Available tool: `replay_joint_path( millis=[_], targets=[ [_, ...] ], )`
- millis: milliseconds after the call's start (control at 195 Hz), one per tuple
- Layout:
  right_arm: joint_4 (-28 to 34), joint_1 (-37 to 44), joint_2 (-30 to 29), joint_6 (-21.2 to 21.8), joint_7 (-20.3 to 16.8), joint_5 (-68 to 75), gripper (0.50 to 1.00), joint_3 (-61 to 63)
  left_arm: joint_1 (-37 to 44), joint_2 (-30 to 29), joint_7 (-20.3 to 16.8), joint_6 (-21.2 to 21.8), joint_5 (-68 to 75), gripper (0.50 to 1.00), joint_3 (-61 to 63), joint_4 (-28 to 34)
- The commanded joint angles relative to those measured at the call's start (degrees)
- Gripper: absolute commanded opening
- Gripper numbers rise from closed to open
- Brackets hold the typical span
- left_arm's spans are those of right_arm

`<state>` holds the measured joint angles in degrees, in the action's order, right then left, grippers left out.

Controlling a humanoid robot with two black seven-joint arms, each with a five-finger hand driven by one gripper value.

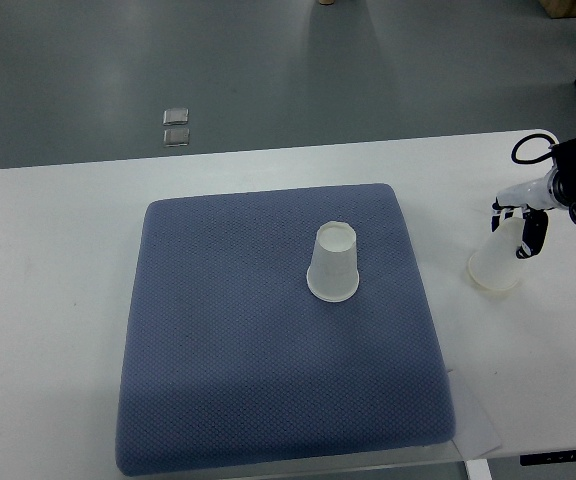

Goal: Stack paper cups
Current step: 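Lower the right hand around the cup and close fingers on it, then lift the grasped cup up and away from the table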

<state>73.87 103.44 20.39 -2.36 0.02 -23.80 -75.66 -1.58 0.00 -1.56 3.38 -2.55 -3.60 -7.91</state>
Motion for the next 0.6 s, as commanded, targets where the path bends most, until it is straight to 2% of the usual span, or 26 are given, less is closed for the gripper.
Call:
replay_joint_path(
  millis=[0,246,518,595],
  targets=[
    [1.0,3.8,1.8,2.3,0.2,-0.2,0.656,-0.3,0.0,0.0,0.0,0.0,0.0,1.0,0.0,0.0],
    [3.6,18.5,5.8,11.3,0.4,-1.8,0.656,-1.0,0.0,0.0,0.0,0.0,0.0,1.0,0.0,0.0],
    [4.7,36.6,6.2,24.2,0.5,-5.9,0.658,-2.6,0.0,0.0,0.0,0.0,0.0,1.0,0.0,0.0],
    [5.2,40.2,6.3,26.4,0.6,-7.0,0.658,-3.3,0.0,0.0,0.0,0.0,0.0,1.0,0.0,0.0]
  ],
)
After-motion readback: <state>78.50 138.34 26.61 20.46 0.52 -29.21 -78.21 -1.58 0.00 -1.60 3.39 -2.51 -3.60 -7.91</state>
